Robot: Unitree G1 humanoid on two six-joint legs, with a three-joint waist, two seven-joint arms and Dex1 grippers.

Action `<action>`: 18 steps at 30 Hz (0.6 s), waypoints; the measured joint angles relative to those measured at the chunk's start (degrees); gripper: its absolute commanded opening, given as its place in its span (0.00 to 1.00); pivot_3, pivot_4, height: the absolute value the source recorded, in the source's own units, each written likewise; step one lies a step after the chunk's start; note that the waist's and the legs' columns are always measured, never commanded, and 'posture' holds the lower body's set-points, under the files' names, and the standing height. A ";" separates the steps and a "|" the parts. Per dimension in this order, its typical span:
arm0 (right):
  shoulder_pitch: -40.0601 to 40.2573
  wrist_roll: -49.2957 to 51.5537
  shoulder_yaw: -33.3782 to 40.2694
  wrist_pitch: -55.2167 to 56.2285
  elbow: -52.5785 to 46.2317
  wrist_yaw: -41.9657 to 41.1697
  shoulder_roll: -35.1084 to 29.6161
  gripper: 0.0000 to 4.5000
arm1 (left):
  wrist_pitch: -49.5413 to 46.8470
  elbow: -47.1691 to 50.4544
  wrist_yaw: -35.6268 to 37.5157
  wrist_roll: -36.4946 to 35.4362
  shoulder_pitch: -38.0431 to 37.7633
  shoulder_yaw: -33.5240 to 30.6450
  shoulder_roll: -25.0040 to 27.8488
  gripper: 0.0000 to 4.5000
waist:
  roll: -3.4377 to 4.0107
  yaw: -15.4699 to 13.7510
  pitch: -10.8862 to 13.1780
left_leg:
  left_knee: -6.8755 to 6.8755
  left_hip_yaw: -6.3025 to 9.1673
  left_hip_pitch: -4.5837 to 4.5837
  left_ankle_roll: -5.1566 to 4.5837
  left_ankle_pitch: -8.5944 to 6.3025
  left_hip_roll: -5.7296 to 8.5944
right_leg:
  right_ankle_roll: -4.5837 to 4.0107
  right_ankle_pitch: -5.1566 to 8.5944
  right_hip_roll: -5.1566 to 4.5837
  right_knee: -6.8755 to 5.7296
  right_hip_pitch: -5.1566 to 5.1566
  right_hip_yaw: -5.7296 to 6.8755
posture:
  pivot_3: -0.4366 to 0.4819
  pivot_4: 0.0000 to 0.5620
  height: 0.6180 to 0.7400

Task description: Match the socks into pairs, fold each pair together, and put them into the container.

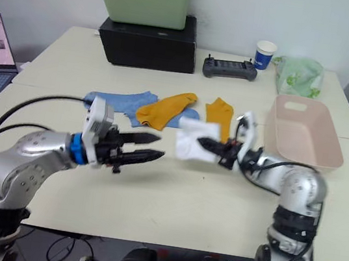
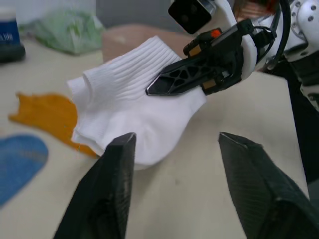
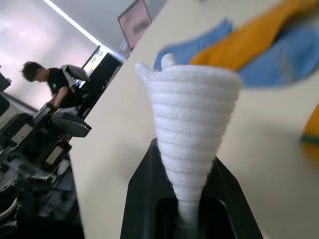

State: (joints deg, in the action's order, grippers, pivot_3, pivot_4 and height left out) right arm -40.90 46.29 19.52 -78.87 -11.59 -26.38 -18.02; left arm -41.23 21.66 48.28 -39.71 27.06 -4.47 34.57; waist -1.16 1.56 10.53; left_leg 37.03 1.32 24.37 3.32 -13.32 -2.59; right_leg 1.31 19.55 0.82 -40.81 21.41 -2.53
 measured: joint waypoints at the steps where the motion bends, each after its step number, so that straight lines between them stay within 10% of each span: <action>1: -1.55 -0.07 0.05 0.66 -0.14 -0.18 -2.91 0.00 | -0.41 -0.22 -1.73 0.03 2.95 0.37 -1.75 0.86 | 0.00 -0.05 0.01 | 0.01 -0.01 0.02 0.00 0.00 0.01 | 0.00 0.00 -0.01 0.03 0.00 -0.01 | 0.48 0.27 1.00; 3: -4.01 -1.49 -0.69 3.26 0.03 -1.49 -9.25 0.00 | -0.80 -1.16 -4.84 0.61 8.48 1.95 -5.28 0.99 | 0.00 -0.07 0.01 | 0.00 -0.04 0.08 -0.01 0.00 0.08 | 0.00 0.00 -0.02 0.11 0.02 -0.02 | 0.48 0.27 1.00; 10: -11.93 -27.57 -18.50 36.55 14.46 -12.72 -37.09 0.00 | 3.74 -9.44 -11.57 8.45 20.02 10.81 -17.66 1.00 | 0.03 0.28 0.04 | -0.06 -0.33 0.19 -0.01 0.00 0.31 | -0.01 -0.01 0.00 0.57 0.04 -0.12 | 0.48 0.27 1.00; 18: -14.97 -52.99 -33.77 70.94 39.30 -17.42 -41.67 0.00 | 9.52 -13.61 -9.77 13.11 22.03 15.01 -22.58 1.00 | 0.13 0.39 0.07 | -0.07 -0.56 0.16 0.10 0.06 -0.05 | -0.02 -0.02 0.01 0.70 0.06 -0.19 | 0.48 0.27 1.00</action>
State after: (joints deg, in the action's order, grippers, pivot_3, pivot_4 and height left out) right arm -55.87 -6.70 -14.25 -7.93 27.71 -43.80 -59.70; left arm -31.72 8.05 38.51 -26.60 49.09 10.53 11.99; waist -1.03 1.94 10.60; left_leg 36.96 0.76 24.54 3.42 -13.26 -2.64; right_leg 1.29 19.53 0.82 -40.11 21.47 -2.72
